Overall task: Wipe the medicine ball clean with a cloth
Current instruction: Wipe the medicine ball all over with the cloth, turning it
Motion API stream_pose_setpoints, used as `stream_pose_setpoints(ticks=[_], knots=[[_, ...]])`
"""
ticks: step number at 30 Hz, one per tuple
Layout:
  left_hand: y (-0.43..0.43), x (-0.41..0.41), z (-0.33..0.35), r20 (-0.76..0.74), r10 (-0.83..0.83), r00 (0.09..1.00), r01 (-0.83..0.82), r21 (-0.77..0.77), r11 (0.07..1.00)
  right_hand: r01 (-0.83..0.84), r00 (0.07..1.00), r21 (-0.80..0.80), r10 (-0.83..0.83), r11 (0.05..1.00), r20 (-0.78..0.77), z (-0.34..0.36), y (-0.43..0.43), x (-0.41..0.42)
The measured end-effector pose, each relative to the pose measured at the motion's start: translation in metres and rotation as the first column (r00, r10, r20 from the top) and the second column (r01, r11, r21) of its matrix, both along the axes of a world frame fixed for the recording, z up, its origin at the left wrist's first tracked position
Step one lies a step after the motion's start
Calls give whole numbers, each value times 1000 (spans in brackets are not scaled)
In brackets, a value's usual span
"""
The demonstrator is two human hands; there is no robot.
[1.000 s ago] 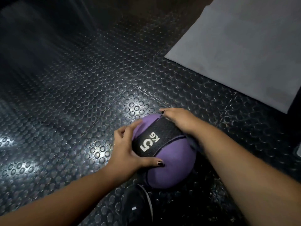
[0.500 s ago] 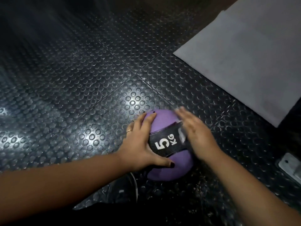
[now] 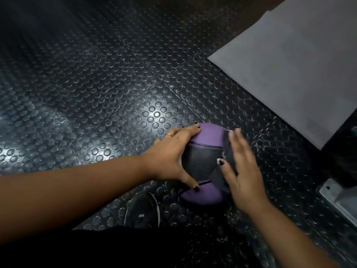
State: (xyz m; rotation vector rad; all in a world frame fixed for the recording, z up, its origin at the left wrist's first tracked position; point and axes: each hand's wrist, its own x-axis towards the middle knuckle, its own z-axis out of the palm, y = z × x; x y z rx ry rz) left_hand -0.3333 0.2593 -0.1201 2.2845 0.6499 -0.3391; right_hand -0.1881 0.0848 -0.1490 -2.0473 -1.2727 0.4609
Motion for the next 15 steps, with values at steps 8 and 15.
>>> stream_pose_setpoints(ticks=[8, 15], knots=[[-16, 39, -14, 113, -232, 966, 232, 11, 973, 290, 948, 15, -284, 957, -145, 8, -10, 6], [-21, 53, -12, 112, -174, 978, 178, -26, 984, -152, 899, -115, 186, 982, 397, 5, -16, -1]])
